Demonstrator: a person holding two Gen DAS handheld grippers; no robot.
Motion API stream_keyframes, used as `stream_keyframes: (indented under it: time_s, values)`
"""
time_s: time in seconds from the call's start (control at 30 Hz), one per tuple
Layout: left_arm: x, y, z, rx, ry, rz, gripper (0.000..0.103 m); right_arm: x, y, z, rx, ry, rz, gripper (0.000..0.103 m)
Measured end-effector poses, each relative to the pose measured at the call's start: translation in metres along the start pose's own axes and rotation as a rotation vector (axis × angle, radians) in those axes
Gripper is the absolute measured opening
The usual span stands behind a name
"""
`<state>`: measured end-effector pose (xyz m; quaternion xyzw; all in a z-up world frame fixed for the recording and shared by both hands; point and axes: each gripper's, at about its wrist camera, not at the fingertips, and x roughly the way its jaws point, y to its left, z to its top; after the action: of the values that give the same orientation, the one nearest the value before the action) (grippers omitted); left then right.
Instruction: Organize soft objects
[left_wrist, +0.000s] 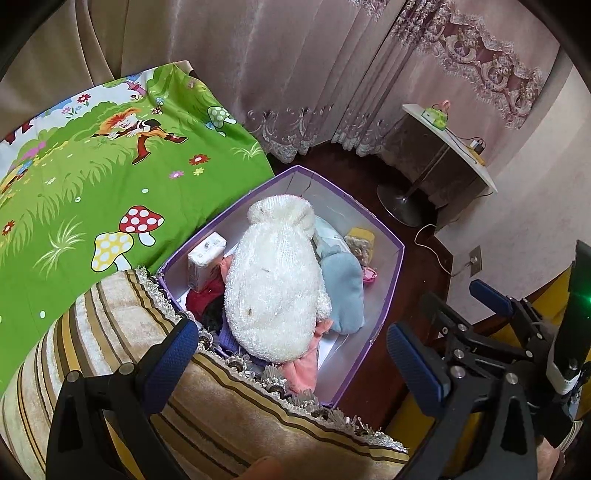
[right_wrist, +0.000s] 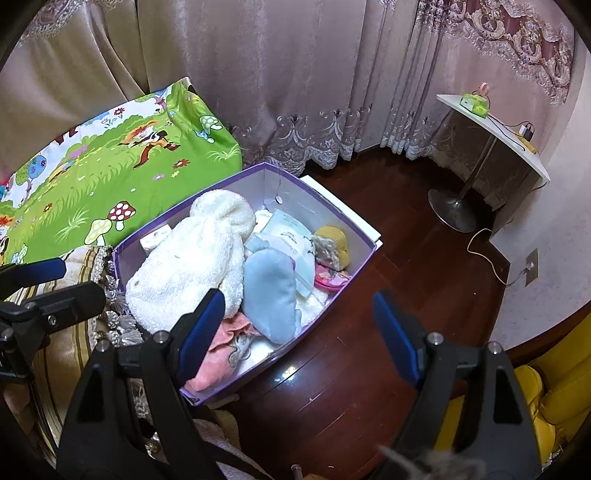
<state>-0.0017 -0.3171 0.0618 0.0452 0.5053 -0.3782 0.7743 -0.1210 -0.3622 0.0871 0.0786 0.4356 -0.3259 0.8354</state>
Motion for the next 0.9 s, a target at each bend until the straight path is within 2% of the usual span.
stream_keyframes:
  time_s: [0.9]
  values:
    - [0.0049,-0.0003,-0.0012,0.007,0.029,-0.004,0.103,-0.0009,0.0003,0.0008,0.000,0.002,0.002,0.084]
